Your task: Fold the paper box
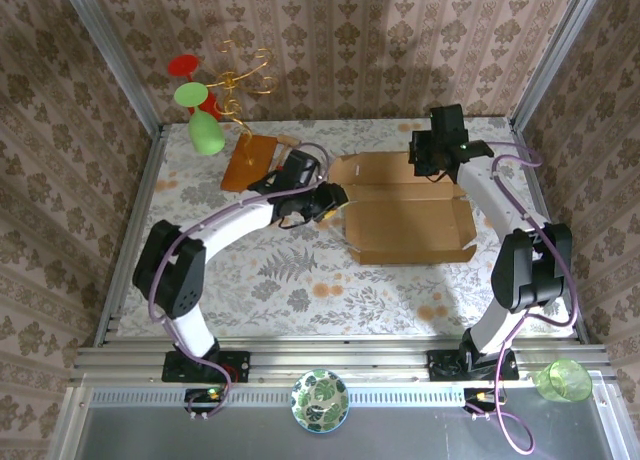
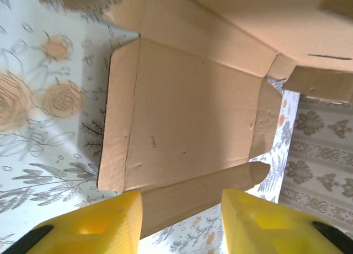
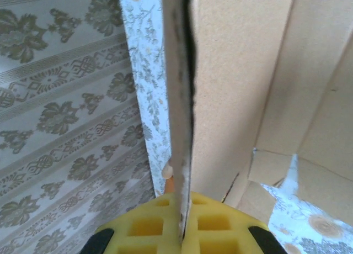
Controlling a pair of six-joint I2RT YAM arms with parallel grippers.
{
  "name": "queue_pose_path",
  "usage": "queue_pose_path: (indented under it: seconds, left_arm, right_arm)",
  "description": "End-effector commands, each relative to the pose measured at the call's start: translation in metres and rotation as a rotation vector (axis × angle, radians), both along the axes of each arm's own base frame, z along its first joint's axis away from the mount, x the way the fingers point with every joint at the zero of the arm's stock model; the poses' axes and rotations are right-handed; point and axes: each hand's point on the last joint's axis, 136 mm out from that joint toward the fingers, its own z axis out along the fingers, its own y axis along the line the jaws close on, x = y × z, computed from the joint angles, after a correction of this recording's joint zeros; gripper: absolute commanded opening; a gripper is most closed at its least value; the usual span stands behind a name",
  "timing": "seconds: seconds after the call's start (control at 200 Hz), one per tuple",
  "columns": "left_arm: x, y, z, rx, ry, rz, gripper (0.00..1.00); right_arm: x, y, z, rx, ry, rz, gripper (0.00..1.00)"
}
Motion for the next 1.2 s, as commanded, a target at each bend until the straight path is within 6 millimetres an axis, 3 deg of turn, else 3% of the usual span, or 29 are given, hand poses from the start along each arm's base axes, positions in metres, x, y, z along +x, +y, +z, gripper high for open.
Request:
queue_pose_path:
  seconds: [0.0,0.22,0.42,0.585,0.665,0.805,1.045,1.195]
  left_arm:
    - [0.008,-0.02,0.01,-0.029,-0.061,-0.034,0.45]
    - [0.036,-0.033,-0.018,0.021,-0.105,-0.016,0.49]
    - [0.061,-0.017,-0.042,0.149,-0.262,-0.008,0.51]
    - [0.091,-0.004,-0.052,0.126,-0.355,0.051,0.51]
    - [0.1,-0.009,-0.053,0.104,-0.386,0.027,0.51]
    - [0.106,-0.022,-0.062,0.085,-0.374,-0.015,0.51]
    - [0.106,-0.025,-0.075,0.081,-0.332,0.005,0.53]
    - [0.108,-0.042,-0.082,0.046,-0.316,-0.008,0.53]
  right_arm:
    - [-0.026,-0.011,-0.013,-0.018,0.129,-0.059,0.0]
    - [-0.014,-0.012,-0.019,-0.01,0.149,-0.075,0.0]
    - [0.007,-0.009,-0.039,0.058,0.167,-0.085,0.0]
    - [0.023,-0.012,-0.041,0.07,0.163,-0.089,0.0]
    - [0.029,-0.012,-0.042,0.077,0.168,-0.088,0.0]
    - [0.037,-0.009,-0.045,0.09,0.177,-0.085,0.0]
    - [0.045,-0.01,-0.05,0.099,0.178,-0.095,0.0]
    - [0.046,-0.011,-0.051,0.102,0.177,-0.097,0.0]
